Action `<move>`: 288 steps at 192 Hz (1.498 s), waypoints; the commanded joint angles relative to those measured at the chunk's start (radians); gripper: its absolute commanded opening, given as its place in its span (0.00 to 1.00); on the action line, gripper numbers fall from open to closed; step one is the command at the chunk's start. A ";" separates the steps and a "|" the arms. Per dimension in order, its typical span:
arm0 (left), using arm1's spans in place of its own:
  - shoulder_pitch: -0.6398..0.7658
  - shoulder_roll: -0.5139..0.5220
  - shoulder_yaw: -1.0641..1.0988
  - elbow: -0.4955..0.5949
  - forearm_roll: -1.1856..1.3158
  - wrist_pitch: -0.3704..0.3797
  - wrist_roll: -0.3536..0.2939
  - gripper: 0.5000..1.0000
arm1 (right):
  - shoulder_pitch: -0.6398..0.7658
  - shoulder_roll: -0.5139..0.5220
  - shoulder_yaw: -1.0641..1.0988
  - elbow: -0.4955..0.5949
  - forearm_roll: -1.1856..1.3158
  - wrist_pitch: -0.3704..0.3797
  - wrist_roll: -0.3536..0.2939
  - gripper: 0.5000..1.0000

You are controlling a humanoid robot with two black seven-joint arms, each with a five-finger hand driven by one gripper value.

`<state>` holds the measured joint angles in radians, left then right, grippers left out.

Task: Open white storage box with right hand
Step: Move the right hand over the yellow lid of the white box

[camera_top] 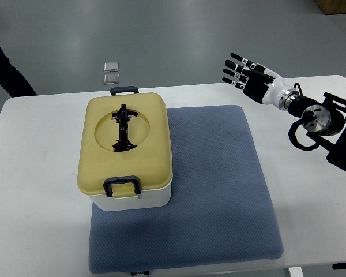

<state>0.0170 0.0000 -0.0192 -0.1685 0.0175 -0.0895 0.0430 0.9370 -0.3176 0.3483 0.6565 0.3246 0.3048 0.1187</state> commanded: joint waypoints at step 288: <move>-0.005 0.000 -0.002 0.000 -0.001 0.001 0.000 1.00 | 0.266 -0.141 0.029 0.273 -1.076 0.169 0.167 0.85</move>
<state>0.0124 0.0000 -0.0215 -0.1688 0.0158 -0.0890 0.0429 1.1752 -0.4508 0.3800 0.8641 -0.6054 0.4729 0.2587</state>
